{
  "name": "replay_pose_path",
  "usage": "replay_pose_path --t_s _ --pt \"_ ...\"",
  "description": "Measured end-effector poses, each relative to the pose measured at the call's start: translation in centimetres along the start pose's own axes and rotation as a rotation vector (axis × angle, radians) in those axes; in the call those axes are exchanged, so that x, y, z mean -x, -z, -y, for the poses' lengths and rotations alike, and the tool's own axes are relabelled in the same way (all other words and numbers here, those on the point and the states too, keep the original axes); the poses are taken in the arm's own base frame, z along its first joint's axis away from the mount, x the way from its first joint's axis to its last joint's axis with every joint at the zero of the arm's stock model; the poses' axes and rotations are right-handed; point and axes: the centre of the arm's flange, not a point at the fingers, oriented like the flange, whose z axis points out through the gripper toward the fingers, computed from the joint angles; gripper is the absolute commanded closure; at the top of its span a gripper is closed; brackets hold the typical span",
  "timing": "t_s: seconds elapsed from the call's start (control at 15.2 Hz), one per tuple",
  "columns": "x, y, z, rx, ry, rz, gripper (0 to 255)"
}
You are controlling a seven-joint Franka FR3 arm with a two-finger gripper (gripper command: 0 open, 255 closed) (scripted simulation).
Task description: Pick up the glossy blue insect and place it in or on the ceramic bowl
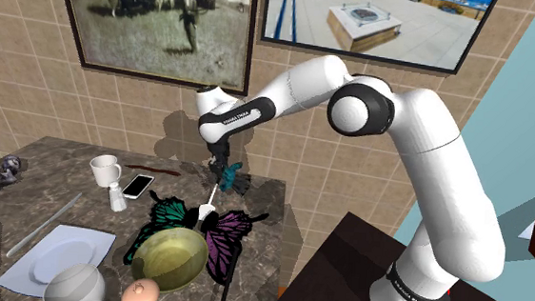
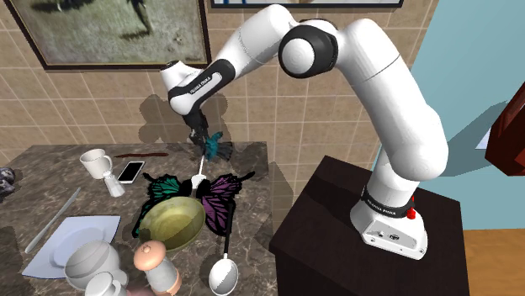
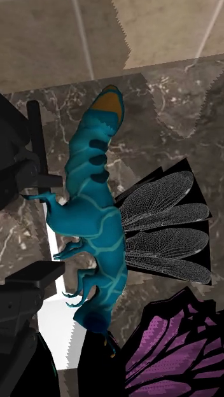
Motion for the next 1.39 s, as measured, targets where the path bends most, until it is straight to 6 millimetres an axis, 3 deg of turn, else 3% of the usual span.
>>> replay_pose_path --t_s 0.92,1.12,1.39 --pt "1.0 7.2 -0.9 0.000 0.000 0.000 255" --pt "0.8 8.1 1.9 0.000 0.001 0.000 255" --pt "0.3 8.6 7.1 0.000 0.001 0.000 255"
